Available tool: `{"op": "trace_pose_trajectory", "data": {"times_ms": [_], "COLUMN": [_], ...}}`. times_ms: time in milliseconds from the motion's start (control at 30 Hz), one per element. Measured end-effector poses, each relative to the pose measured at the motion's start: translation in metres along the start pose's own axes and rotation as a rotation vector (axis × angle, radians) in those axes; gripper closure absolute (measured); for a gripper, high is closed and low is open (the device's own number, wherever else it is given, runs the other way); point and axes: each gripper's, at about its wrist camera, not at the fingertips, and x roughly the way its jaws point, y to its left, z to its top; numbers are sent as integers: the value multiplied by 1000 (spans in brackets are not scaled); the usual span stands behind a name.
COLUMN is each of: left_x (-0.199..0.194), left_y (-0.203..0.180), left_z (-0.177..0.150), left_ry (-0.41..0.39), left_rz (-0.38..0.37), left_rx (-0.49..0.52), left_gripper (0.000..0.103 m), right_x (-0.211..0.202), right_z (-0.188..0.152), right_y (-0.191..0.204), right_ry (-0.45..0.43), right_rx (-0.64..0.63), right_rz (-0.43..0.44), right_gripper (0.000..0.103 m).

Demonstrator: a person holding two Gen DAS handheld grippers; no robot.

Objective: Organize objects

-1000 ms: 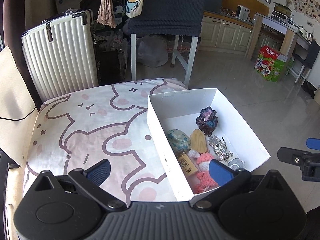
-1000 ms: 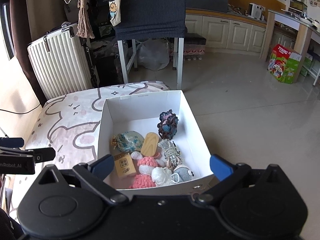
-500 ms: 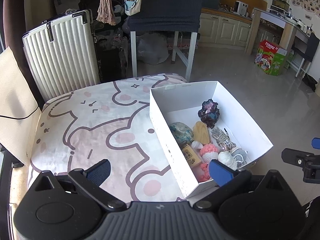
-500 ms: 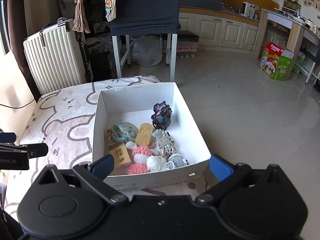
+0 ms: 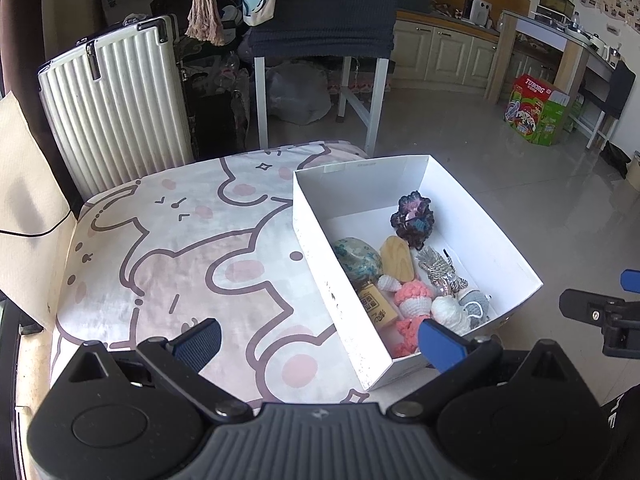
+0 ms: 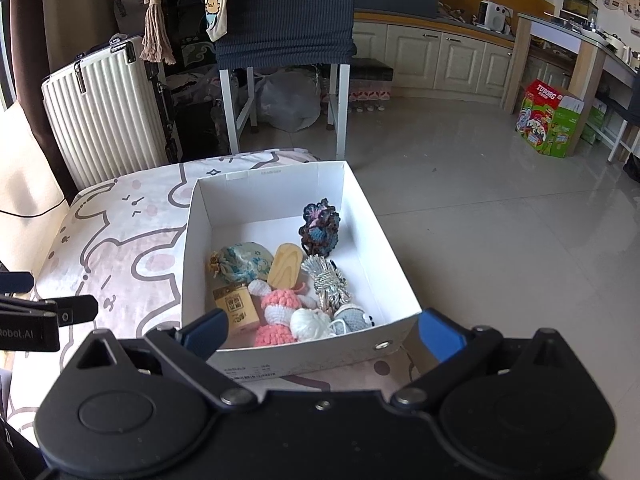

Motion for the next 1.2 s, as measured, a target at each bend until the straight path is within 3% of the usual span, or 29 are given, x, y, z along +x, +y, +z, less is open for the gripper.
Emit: {"op": "trace_pose_trajectory", "data": {"times_ms": [1200], "left_x": [2], "left_y": [0], "left_z": [0], "left_ry": [-2], "left_rz": [-7], "left_rx": [-7], "left_gripper": [0], "right_x": [2], "right_z": [-1], "right_y": [3], "right_ry": [1], "right_rx": [-21], "right_rz": [6], "right_gripper": [0]}}
